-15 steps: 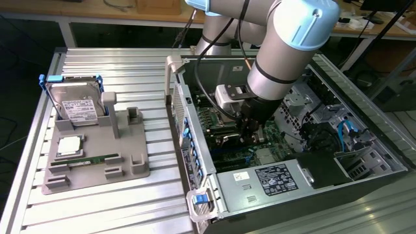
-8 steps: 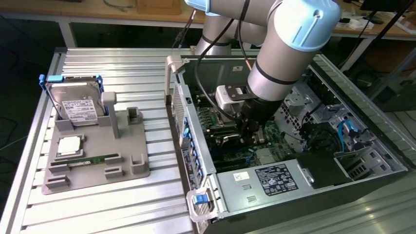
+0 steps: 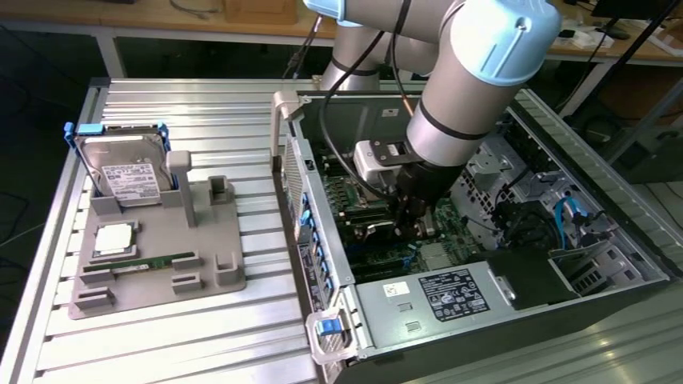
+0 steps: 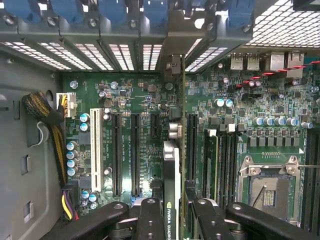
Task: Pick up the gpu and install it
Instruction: 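Insert the gpu into the slot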
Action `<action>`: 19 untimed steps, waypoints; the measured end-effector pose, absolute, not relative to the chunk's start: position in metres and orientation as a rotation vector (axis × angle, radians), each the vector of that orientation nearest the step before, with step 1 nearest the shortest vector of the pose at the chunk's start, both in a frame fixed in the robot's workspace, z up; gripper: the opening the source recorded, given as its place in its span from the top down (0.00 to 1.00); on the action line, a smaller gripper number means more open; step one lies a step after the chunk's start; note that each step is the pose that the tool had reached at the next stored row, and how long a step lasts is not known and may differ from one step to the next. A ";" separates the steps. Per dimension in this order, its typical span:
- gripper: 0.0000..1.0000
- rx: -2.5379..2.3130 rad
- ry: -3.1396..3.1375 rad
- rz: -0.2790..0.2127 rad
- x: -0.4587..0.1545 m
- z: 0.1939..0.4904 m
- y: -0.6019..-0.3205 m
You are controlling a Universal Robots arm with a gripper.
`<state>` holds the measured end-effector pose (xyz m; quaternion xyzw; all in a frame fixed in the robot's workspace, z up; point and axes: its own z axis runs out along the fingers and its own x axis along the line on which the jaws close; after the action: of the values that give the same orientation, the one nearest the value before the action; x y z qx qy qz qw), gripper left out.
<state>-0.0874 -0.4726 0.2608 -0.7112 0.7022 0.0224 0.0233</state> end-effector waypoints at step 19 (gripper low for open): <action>0.73 -2.203 2.175 0.069 -0.087 0.263 -0.473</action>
<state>-0.0875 -0.4727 0.2633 -0.7112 0.7022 0.0222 0.0228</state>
